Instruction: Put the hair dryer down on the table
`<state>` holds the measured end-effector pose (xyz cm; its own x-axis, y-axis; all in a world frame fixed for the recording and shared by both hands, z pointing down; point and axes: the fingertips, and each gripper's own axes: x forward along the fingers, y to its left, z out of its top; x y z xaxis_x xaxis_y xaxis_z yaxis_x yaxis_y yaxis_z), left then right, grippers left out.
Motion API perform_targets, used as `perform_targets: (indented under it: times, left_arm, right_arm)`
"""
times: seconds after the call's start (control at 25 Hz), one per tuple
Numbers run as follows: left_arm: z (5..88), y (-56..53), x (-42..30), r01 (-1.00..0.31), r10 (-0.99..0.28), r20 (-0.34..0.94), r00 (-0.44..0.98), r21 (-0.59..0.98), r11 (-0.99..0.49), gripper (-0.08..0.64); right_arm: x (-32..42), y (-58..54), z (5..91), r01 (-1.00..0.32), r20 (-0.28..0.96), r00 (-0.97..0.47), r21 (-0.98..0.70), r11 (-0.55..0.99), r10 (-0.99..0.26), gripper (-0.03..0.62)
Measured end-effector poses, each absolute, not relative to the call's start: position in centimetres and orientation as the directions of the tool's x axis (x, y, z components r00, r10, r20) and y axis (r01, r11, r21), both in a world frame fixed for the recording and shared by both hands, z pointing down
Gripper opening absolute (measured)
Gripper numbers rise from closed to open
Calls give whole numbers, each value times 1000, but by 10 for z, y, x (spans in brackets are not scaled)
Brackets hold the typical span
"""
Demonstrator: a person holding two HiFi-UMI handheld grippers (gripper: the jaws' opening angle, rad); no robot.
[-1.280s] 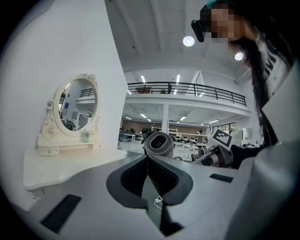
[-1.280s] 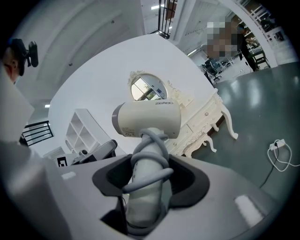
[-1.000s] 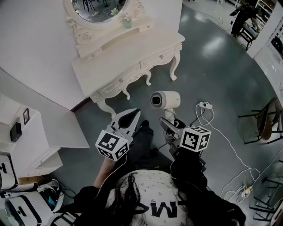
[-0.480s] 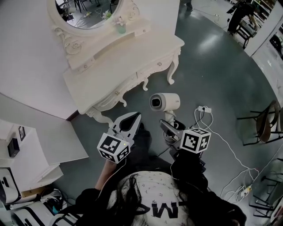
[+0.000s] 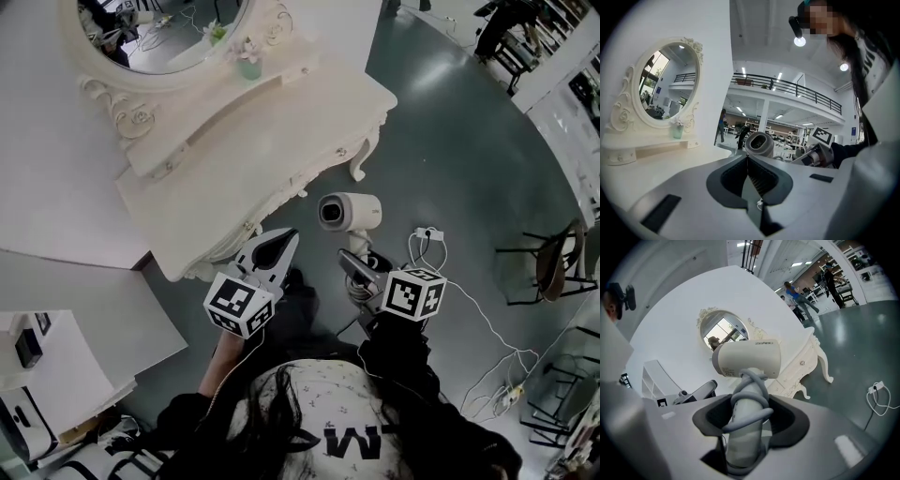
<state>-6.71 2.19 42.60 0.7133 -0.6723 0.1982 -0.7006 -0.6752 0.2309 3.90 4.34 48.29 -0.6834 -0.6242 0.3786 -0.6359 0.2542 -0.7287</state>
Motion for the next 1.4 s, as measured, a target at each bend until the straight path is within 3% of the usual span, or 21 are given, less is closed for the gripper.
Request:
perform_targets:
  times: [0.92,1.4]
  left_arm:
    - [409,-100,-115,-620,-612,121,781,254,-742,2]
    - [415,-128,-118,-644,-646,107,756,302,-703,2]
  right_arm:
    - [-4,-76,467,-663,377,-626,-718,212,-683,232]
    - [6,-99,470,-675,415,-627,-712,193,-660,232]
